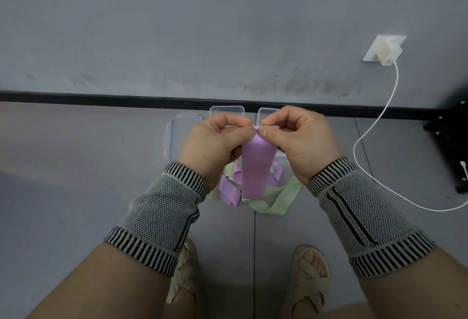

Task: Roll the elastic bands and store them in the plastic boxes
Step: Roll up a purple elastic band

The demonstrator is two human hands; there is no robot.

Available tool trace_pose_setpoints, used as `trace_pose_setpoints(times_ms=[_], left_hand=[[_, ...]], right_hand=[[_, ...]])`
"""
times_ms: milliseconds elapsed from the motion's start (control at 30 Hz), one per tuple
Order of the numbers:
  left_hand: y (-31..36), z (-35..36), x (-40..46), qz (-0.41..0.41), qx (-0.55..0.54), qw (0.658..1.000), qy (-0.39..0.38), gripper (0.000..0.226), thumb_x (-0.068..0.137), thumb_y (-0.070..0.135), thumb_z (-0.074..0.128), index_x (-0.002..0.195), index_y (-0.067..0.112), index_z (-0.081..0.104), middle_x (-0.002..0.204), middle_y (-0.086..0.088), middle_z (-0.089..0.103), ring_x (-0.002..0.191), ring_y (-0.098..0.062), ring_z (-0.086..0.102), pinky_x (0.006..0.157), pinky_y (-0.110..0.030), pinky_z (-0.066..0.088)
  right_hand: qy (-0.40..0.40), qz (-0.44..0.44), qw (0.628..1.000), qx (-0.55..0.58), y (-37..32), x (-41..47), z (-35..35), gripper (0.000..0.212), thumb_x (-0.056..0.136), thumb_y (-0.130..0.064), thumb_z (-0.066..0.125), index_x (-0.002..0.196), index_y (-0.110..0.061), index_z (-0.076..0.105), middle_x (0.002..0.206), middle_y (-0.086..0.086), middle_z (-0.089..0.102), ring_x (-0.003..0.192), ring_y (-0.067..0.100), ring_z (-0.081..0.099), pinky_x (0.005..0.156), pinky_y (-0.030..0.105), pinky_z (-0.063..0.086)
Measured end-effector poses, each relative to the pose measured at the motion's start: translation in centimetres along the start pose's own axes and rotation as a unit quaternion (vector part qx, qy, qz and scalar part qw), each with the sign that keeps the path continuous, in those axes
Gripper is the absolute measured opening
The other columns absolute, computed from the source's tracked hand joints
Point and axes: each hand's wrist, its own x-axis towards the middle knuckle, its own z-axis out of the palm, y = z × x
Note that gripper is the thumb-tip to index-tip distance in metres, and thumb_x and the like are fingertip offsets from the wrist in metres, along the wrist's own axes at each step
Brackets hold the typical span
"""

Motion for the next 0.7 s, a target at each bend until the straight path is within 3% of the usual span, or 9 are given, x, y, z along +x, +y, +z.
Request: trace_pose_setpoints(times_ms=[200,400,567,700], left_hand=[[-0.06,-0.39,0.05,0.049,0.039,0.998,0.024,0.017,0.081,-0.004,0.064,0.076,0.012,0.062,0.069,-0.012,0.058,0.058,-0.014,0.049,0.051,-0.018,0.042],[-0.34,-0.45,0.11,0.077,0.085,0.993,0.024,0.014,0.083,0.0,0.064,0.084,0.014,0.063,0.078,-0.013,0.07,0.072,-0.019,0.062,0.069,-0.032,0.051],[-0.78,-0.17,0.08,0.088,0.156,0.983,0.041,0.017,0.082,0.013,0.068,0.099,0.015,0.062,0.066,0.006,0.07,0.056,0.001,0.057,0.056,-0.014,0.044],[-0.85,0.05,0.08,0.108,0.202,0.973,0.037,0.023,0.085,0.012,0.065,0.107,0.011,0.064,0.053,0.014,0.063,0.054,0.006,0.054,0.058,-0.011,0.043]], right_hand=[[-0.036,0.021,0.998,0.037,-0.15,-0.05,-0.17,0.019,0.08,0.0,0.069,0.077,-0.018,0.069,0.072,0.001,0.069,0.074,0.017,0.065,0.073,0.036,0.056],[-0.043,0.014,0.999,0.0,-0.45,-0.22,-0.28,0.014,0.083,0.0,0.066,0.079,-0.012,0.071,0.077,0.011,0.072,0.069,0.018,0.067,0.068,0.033,0.059],[0.004,0.041,0.998,0.055,-0.09,0.16,-0.28,0.023,0.082,0.002,0.067,0.067,-0.016,0.071,0.069,0.007,0.07,0.069,0.022,0.066,0.073,0.042,0.058],[0.021,0.038,0.997,0.062,-0.1,0.25,-0.51,0.02,0.081,0.003,0.067,0.069,-0.013,0.07,0.067,0.005,0.069,0.068,0.018,0.065,0.07,0.035,0.056]])
